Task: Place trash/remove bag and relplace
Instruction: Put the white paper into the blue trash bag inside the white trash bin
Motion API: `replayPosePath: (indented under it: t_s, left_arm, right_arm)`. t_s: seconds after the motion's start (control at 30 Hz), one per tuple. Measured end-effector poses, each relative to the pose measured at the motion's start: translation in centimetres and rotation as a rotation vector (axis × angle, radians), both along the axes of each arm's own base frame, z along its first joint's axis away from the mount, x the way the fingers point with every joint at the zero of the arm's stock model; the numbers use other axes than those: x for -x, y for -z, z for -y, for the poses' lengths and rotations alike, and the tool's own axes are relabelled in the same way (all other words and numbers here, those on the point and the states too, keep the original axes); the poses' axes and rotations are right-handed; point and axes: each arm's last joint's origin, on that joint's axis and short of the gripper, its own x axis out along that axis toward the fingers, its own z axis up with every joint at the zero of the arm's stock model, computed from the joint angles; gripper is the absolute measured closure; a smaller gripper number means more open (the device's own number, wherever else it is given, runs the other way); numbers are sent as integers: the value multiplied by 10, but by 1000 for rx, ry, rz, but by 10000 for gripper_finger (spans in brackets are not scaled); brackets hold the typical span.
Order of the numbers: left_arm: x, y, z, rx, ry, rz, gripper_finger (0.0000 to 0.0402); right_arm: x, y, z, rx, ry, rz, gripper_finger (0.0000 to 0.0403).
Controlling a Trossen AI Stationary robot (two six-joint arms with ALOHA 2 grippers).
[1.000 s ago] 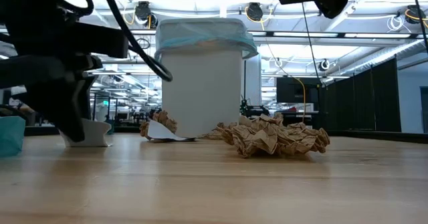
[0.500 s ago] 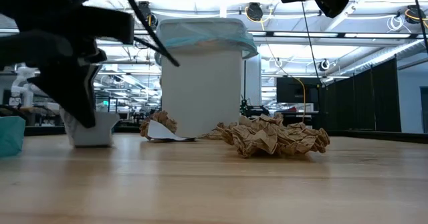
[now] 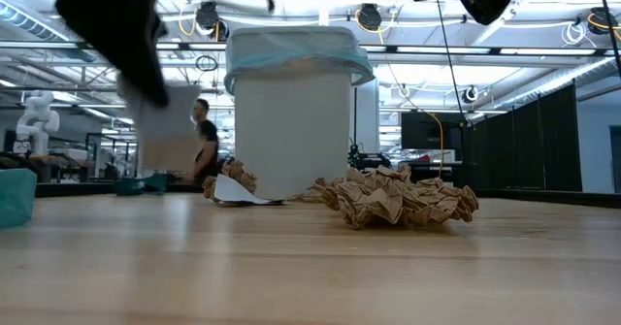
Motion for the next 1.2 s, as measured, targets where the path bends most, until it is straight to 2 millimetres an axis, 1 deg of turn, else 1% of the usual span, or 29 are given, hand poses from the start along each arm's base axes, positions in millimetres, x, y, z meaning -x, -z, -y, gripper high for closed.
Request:
replayPosePath:
  t_s: [0.17, 0.3, 0.47, 0.57, 0.73, 0.87, 1.03, 1.2]
  left_arm:
    - [0, -35, -3, -28, 59, 156, 401]
    - [2, -67, -8, -104, 99, 281, 401]
    - [1, -106, -24, -217, 121, 406, 401]
    - [-2, -124, -36, -274, 138, 467, 401]
    - [-9, -145, -56, -374, 152, 532, 401]
    - [-15, -157, -75, -448, 132, 530, 401]
    - [-23, -168, -104, -543, 75, 558, 401]
    - [-28, -178, -143, -582, 32, 613, 402]
  right_arm:
    - [4, 1, -6, -23, -18, -2, 268]
    - [7, 1, -12, -42, -35, -1, 268]
    - [10, 1, -17, -43, -54, -1, 268]
    - [10, 1, -17, -44, -55, 0, 268]
    - [10, 0, -17, -46, -54, 2, 268]
    - [10, 0, -17, -61, -48, 4, 268]
    - [10, 0, -17, -62, -48, 4, 268]
    - [10, 0, -17, -62, -48, 4, 268]
